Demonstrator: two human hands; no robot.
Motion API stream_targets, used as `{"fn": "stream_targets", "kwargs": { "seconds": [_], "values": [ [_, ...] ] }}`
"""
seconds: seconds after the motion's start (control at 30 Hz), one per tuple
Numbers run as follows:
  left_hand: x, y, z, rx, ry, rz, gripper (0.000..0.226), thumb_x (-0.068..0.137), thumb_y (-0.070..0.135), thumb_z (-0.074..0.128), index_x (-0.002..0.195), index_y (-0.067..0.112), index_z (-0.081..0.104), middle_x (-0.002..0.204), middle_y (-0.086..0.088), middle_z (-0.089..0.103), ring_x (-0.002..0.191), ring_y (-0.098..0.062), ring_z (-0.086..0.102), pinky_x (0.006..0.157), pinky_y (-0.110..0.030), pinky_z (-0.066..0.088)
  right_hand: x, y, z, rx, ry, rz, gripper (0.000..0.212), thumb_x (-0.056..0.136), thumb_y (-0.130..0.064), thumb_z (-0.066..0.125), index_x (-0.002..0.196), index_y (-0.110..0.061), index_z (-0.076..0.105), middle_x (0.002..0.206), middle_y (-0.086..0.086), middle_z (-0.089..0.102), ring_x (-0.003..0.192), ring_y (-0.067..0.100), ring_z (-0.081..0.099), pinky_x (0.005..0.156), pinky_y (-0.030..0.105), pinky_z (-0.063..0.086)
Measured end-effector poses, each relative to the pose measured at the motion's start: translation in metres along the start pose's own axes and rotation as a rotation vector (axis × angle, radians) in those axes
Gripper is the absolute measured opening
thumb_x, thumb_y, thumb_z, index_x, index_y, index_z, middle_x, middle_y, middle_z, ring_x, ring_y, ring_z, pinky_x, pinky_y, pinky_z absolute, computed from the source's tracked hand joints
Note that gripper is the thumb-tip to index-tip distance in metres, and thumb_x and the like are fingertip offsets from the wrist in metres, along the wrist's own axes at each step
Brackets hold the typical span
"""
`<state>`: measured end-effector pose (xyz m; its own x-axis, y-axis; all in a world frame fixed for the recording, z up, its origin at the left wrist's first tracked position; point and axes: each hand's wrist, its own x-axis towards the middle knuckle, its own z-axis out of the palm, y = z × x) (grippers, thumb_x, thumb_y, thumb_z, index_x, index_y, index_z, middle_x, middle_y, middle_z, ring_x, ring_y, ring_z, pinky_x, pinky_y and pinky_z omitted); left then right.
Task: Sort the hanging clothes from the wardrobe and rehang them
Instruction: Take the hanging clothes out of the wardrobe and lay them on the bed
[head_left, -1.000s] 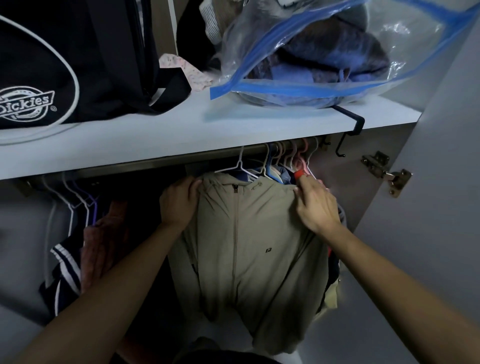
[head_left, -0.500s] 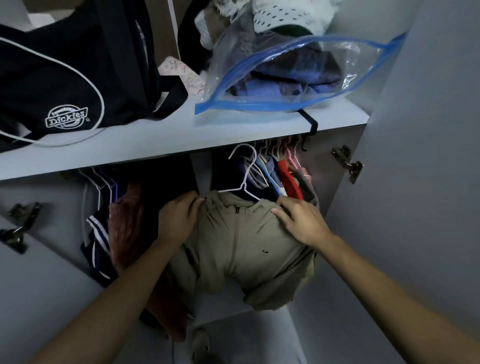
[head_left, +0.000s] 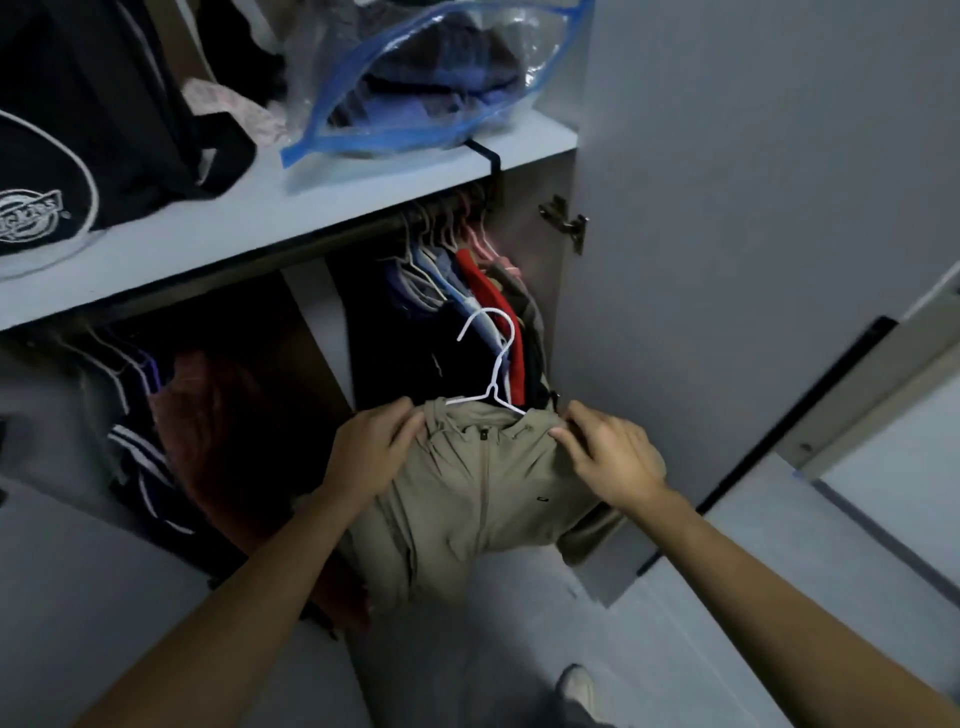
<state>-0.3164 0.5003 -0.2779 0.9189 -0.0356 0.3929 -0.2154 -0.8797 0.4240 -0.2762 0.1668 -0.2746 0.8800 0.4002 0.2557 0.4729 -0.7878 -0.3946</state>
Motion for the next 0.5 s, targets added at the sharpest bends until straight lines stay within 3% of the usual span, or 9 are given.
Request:
{"fn": "stream_targets", "kwargs": {
  "seconds": [0.13, 0.23, 0.37, 0.5],
  "values": [
    [-0.025, 0.039, 0.033, -0.075, -0.057, 0.136, 0.031, 0.103, 0.046, 0.043, 0.078, 0.029, 0.036, 0.068, 0.003, 0.054, 0.065, -0.023, 0.06, 0.056, -0.041, 0.048, -0.092, 0.008, -0.014, -0.071, 0.098, 0.125, 0.041, 0.104, -0.06, 0.041, 0.094, -0.022, 0.053, 0.078, -0.004, 0.067, 0.072, 0.027, 0.065, 0.056, 0.038, 0.047],
    [-0.042, 0.083, 0.059, -0.158, -0.124, 0.21, 0.032, 0.101, 0.046, 0.046, 0.079, 0.023, 0.045, 0.073, -0.003, 0.06, 0.072, -0.032, 0.065, 0.057, -0.041, 0.05, -0.162, 0.02, -0.031, -0.097, 0.135, 0.234, 0.04, 0.103, -0.061, 0.04, 0.093, -0.024, 0.051, 0.077, -0.004, 0.064, 0.069, 0.026, 0.063, 0.052, 0.042, 0.047],
    [-0.06, 0.161, 0.092, -0.173, -0.218, 0.328, 0.037, 0.098, 0.05, 0.048, 0.086, 0.016, 0.058, 0.079, -0.007, 0.068, 0.078, -0.038, 0.068, 0.058, -0.04, 0.051, -0.256, 0.043, -0.06, -0.188, 0.237, 0.374, 0.038, 0.103, -0.059, 0.04, 0.09, -0.025, 0.05, 0.075, -0.005, 0.063, 0.067, 0.024, 0.061, 0.05, 0.037, 0.04],
    [-0.083, 0.245, 0.123, -0.217, -0.305, 0.462, 0.036, 0.1, 0.05, 0.046, 0.084, 0.018, 0.051, 0.076, -0.005, 0.064, 0.078, -0.035, 0.065, 0.056, -0.039, 0.046, -0.348, 0.064, -0.09, -0.287, 0.343, 0.469, 0.036, 0.104, -0.056, 0.044, 0.09, -0.023, 0.051, 0.073, -0.005, 0.062, 0.062, 0.023, 0.061, 0.045, 0.036, 0.039]
  ]
}}
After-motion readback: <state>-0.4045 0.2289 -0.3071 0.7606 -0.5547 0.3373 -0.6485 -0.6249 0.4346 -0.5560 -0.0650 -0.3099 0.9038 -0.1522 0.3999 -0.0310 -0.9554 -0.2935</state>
